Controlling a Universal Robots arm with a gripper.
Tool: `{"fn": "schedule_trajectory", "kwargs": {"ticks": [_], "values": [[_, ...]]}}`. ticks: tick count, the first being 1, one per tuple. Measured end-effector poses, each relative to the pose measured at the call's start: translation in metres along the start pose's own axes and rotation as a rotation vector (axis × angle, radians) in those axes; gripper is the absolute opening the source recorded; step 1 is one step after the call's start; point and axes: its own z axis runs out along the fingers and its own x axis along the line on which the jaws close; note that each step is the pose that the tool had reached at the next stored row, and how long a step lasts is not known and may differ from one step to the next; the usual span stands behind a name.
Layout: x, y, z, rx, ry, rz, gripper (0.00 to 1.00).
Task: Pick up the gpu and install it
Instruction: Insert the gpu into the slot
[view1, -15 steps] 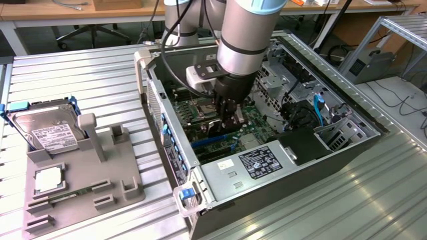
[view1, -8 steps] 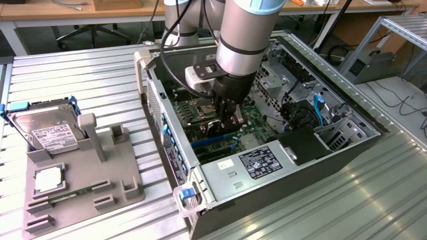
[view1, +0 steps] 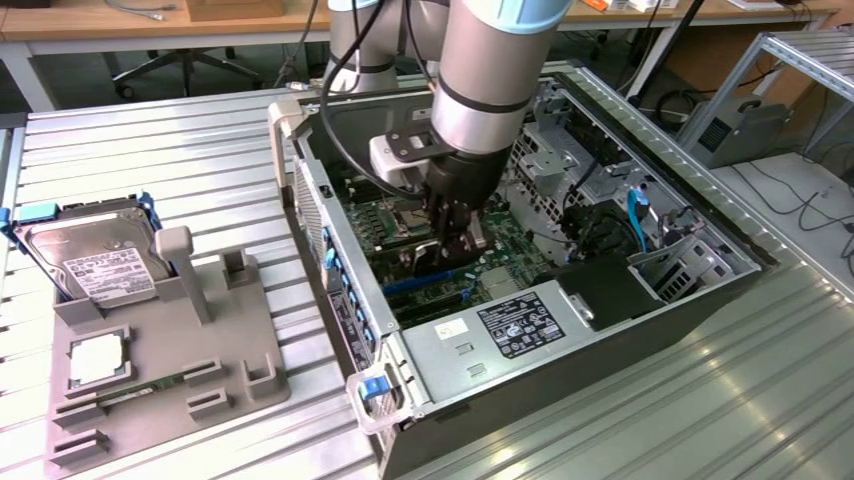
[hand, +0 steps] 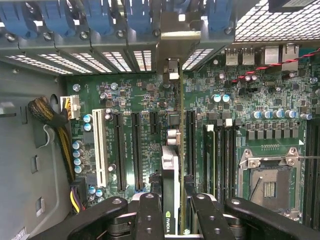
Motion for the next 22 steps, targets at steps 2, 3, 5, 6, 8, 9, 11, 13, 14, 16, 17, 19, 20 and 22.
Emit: {"fn": "schedule_trajectory", "kwargs": {"ticks": [2,3,5,6,8,9,11,13,14,16,17,19,20,22], "values": [[0.0,0.0001,0.001,0.0,0.0001,0.0,0.27],[0.0001,0.0002,0.0014,-0.0001,0.0002,0.0,0.27],[0.0001,0.0003,0.0017,-0.0002,0.0005,0.0,0.27],[0.0,0.0003,0.0018,-0.0002,0.0004,0.0,0.27],[-0.0001,0.001,0.002,-0.0001,0.0002,0.0,0.27],[-0.0001,0.0013,0.0021,-0.0001,0.0001,0.0,0.27],[-0.0003,0.0017,0.0024,0.0,0.0001,0.0,0.27],[-0.0006,0.0024,0.0034,0.0,0.0002,0.0,0.27],[-0.0009,0.0028,0.004,-0.0001,0.0002,0.0,0.27],[-0.0012,0.0031,0.0048,-0.0001,0.0001,0.0,0.27],[-0.0015,0.0032,0.0053,-0.0001,0.0002,0.0,0.27],[-0.0018,0.0033,0.0059,-0.0001,0.0002,0.0,0.27],[-0.002,0.0033,0.0062,-0.0001,0.0002,0.0,0.27],[-0.0021,0.0034,0.0068,0.0,0.0001,0.0,0.27]]}}
